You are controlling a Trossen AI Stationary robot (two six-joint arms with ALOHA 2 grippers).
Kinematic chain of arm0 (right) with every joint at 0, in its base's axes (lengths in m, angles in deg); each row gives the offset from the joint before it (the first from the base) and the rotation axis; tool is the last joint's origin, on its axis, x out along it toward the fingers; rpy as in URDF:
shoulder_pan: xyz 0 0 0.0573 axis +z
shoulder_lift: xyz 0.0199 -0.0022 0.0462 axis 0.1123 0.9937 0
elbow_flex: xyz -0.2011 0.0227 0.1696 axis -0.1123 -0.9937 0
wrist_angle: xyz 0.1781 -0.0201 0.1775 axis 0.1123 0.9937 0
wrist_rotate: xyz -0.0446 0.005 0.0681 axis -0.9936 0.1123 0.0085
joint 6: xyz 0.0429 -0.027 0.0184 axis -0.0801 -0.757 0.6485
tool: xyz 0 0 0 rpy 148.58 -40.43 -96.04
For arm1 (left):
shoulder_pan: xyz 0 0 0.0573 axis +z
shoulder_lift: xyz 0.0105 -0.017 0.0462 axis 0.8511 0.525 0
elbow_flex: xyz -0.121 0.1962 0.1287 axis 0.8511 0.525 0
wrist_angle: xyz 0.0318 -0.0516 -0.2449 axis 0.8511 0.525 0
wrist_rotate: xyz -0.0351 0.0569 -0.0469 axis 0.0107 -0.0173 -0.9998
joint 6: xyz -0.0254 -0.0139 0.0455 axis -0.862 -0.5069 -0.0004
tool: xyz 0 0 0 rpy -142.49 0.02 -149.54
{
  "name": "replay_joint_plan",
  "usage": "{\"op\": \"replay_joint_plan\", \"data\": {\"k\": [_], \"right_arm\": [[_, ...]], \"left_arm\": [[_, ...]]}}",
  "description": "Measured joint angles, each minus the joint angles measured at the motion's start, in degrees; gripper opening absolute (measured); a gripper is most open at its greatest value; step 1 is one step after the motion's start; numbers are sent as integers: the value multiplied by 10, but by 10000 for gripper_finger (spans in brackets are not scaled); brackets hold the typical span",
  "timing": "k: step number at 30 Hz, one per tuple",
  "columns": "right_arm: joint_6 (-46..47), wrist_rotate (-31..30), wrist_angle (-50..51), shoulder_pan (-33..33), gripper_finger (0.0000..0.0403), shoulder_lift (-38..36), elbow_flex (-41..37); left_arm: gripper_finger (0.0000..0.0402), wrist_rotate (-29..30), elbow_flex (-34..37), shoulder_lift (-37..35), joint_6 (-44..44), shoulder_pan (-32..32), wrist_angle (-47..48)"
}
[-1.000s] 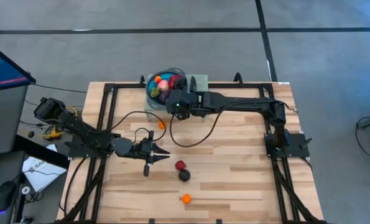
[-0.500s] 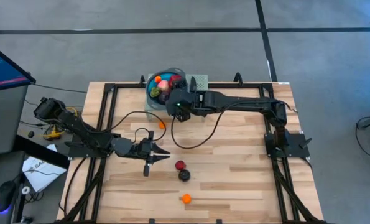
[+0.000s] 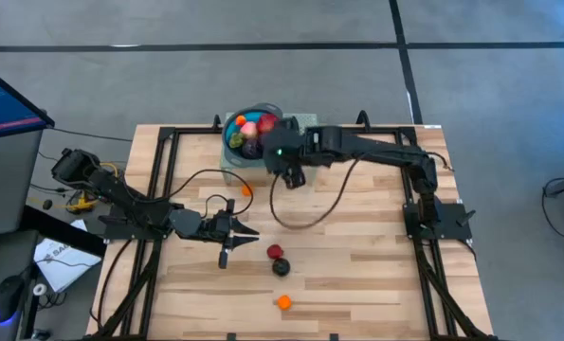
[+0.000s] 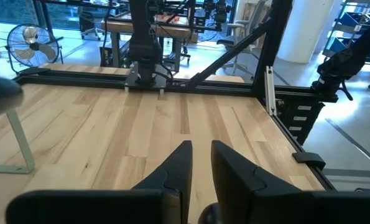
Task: Pick & Place Fruit
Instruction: Put the orange into the blue strainer bowl
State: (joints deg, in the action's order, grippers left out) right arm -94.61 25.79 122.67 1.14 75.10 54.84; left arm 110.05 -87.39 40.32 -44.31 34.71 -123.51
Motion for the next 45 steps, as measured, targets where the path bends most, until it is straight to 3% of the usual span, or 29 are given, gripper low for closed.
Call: {"op": "replay_joint_plan", "data": {"k": [4,9,11,16,30,39,42,45], "right_arm": [[71,14,35,-39,170,0,4],[108,24,14,-63,42,0,4],[115,24,-8,-64,12,0,4],[129,32,-25,-63,22,0,4],[130,27,-54,-55,3,6,-6],[187,30,-50,-1,1,-50,-7],[211,43,-65,31,1,-72,-56],[240,44,-137,66,0,-118,-164]], "left_arm": [[53,2,0,0,0,0,0],[53,2,0,0,0,0,0],[53,2,0,0,0,0,0],[53,2,0,0,0,0,0],[53,2,0,0,0,0,0],[53,1,0,0,0,-2,0],[53,0,0,0,0,-12,0],[53,15,0,0,1,-34,0]]}}
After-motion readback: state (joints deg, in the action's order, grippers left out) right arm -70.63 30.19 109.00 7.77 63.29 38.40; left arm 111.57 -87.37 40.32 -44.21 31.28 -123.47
